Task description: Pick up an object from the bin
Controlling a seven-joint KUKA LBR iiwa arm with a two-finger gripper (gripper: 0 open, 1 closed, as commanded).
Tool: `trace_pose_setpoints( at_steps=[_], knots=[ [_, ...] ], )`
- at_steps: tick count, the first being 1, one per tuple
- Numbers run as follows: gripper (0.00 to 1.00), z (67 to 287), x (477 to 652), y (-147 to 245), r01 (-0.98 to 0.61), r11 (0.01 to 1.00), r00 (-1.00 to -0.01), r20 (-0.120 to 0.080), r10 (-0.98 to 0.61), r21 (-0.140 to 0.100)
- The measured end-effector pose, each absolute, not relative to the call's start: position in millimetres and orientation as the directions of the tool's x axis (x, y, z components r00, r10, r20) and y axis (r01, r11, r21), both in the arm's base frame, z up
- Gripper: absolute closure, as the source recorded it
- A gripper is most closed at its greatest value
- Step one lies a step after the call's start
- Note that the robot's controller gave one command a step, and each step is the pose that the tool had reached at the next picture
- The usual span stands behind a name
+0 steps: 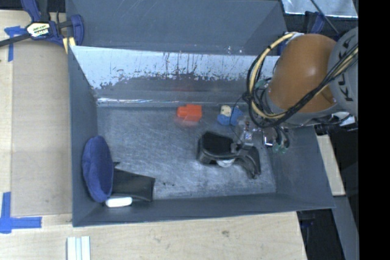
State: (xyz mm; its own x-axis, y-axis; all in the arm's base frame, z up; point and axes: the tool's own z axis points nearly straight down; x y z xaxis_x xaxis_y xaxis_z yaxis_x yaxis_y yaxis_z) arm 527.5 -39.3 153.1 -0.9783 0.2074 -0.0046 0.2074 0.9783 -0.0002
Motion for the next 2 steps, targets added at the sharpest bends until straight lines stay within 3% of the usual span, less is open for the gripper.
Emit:
trace_pose_setpoints(
  at_steps=[1,2],
  knots=[
    [1.00,250.1,532.1,-46.0,0.205,0.979,-0.979,-0.013,0.205,0.001],
    [0.00,245.1,530.6,-45.6,0.204,0.979,-0.979,-0.004,0.204,0.000]
  ],
)
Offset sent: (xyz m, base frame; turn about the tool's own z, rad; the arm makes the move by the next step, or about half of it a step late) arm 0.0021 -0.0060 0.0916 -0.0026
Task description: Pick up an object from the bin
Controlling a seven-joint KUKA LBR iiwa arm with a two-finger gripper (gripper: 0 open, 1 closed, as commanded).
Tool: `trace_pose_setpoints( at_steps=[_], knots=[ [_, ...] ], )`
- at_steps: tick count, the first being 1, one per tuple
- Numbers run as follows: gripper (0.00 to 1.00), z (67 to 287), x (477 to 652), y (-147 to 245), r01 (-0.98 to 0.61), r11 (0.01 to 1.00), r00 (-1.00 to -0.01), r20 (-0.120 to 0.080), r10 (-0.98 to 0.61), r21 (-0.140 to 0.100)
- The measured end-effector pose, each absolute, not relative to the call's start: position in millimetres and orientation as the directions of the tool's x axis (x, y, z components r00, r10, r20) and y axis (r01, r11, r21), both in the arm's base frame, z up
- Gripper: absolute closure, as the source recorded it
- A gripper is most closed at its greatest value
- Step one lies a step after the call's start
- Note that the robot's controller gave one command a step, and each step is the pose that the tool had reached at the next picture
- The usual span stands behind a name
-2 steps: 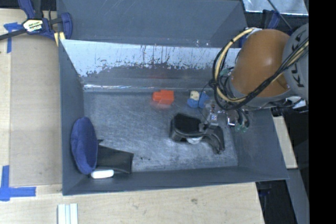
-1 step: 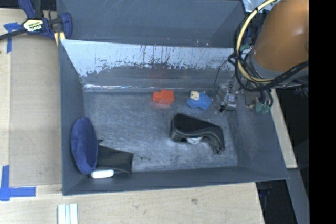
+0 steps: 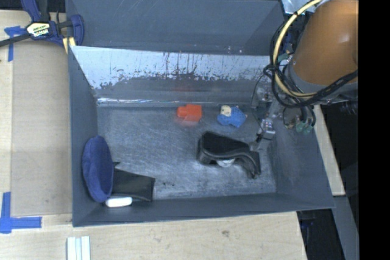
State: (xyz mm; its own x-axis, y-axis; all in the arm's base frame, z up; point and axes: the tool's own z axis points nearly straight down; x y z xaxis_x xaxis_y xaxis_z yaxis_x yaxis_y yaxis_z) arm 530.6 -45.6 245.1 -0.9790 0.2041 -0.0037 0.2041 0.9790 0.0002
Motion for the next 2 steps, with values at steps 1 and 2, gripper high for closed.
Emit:
trace_pose_setpoints(
  at_steps=[1,2],
  knots=[
    [0.00,95.3,557.1,0.4,0.296,0.955,-0.955,0.020,0.296,-0.005],
    [1.00,99.7,558.9,0.9,0.297,0.955,-0.955,0.014,0.297,-0.001]
  ],
)
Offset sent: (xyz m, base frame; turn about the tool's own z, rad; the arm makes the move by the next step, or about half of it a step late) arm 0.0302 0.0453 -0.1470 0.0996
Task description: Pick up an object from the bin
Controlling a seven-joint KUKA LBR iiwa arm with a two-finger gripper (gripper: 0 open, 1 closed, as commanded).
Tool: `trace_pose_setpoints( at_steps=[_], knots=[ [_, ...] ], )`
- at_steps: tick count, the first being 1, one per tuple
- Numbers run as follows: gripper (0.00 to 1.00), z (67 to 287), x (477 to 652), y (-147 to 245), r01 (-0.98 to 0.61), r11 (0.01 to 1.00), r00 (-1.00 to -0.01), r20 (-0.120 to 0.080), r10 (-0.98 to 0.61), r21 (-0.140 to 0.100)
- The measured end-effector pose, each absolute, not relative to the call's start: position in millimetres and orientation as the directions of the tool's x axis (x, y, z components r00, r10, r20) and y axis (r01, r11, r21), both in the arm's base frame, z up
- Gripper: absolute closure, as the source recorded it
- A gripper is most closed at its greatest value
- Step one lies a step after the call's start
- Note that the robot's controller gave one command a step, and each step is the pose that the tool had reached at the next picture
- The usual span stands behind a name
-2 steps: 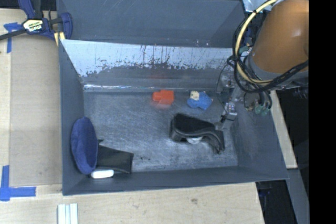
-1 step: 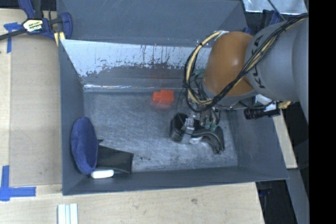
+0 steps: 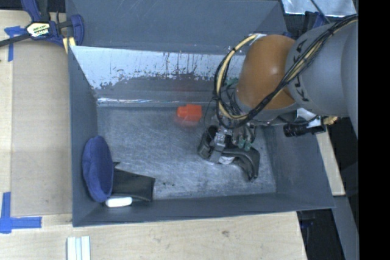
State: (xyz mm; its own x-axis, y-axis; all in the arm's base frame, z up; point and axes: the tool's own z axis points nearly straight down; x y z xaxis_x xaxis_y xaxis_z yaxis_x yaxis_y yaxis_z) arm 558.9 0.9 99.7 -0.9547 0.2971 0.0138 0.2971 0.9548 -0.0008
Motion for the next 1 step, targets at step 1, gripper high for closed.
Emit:
trace_pose_setpoints(
  at_steps=[1],
  knots=[
    [1.00,213.4,546.5,-42.0,0.303,0.953,-0.953,-0.011,0.303,0.001]
  ],
)
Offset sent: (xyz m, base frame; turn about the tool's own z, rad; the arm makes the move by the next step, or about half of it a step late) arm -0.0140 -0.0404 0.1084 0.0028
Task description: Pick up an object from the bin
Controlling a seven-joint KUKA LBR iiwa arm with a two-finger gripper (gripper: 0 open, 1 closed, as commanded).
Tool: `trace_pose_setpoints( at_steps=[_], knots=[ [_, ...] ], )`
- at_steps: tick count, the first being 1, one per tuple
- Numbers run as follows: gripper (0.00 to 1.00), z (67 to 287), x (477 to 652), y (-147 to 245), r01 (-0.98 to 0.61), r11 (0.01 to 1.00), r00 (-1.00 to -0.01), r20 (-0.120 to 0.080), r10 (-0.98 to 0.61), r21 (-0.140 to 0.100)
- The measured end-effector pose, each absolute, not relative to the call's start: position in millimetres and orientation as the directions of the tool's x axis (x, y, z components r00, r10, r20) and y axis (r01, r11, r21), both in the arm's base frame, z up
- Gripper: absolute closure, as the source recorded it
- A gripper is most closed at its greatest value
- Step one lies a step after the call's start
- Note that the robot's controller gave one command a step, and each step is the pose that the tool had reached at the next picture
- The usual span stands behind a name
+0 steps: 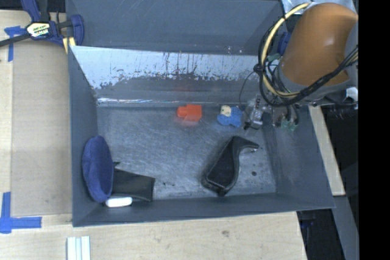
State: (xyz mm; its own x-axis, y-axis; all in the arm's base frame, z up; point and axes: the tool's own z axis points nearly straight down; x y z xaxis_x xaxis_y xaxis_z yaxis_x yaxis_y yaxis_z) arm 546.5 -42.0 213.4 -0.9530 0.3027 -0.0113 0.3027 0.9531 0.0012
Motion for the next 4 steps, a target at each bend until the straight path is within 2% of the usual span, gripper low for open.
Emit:
trace_pose_setpoints(
  at_steps=[1,2,3,4],
  knots=[
    [0.00,209,545.8,-40,0.300,0.954,-0.954,-0.003,0.300,0.000],
    [0.00,95,550.9,-44,-0.038,0.999,-0.999,-0.010,-0.038,0.000],
    [0.00,85,526.4,-43,-0.522,0.852,-0.852,-0.030,-0.523,-0.019],
    [1.00,87,526.8,-46,-0.519,0.854,-0.854,-0.028,-0.520,-0.023]
  ],
)
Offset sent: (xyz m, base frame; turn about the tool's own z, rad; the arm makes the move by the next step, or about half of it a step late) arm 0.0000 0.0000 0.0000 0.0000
